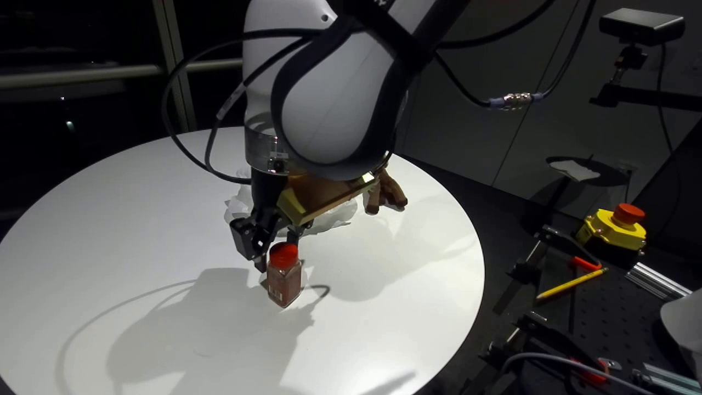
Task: Remove the objects in the plastic and put them on the table
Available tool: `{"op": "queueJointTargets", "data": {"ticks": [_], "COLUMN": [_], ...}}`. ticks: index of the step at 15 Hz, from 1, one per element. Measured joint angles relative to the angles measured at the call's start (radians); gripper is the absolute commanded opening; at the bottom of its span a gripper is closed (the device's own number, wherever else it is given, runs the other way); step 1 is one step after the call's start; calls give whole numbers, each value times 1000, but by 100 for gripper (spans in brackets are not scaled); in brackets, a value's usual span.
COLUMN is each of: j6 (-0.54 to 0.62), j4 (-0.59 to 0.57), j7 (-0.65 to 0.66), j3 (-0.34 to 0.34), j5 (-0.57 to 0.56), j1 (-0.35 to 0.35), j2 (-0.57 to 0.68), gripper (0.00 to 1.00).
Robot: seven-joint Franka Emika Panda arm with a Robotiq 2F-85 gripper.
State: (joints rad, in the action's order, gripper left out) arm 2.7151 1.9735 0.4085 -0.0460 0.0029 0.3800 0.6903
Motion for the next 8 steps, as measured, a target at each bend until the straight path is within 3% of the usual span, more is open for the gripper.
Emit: {"op": "queueJointTargets", "data": {"ticks": [1,8], "j6": [11,-18], "j4": [-3,-47], "j7": [0,5], "j3": [4,85], "j5": [0,1], "j1": [4,-21], "j2": [-2,-44], "gripper": [100,100]}}
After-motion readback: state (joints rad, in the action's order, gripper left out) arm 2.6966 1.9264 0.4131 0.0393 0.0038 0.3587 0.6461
